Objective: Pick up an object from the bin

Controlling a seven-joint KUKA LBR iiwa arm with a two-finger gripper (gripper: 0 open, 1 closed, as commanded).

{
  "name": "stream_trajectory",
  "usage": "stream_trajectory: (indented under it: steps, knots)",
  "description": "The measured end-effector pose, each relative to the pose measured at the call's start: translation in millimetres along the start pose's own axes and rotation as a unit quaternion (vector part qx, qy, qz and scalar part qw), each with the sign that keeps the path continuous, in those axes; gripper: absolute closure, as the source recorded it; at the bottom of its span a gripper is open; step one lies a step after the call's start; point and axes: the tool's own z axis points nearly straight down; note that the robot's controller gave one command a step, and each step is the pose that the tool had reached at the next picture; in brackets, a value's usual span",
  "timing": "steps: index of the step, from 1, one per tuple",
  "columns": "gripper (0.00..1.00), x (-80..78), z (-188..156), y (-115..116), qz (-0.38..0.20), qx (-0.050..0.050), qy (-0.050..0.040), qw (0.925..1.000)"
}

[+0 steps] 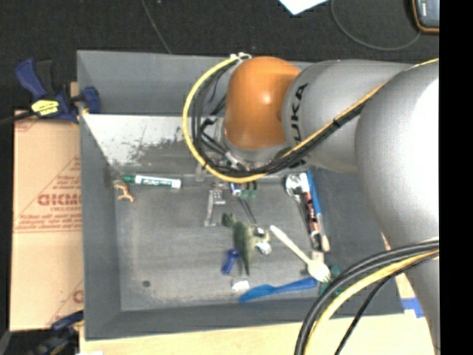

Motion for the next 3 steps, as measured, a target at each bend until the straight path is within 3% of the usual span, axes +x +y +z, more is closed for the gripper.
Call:
stream_trajectory:
  steps: [1,2,3]
  knots:
    - [0.00,0.0,0,0,0.000,0.000,0.0000,1.0000]
    - [1.00,-22.6,-143,-28,-0.095,0.001,-0.0069,0.9955]
    - [1.00,-20.9,-138,-27,-0.095,0.000,-0.0025,0.9955]
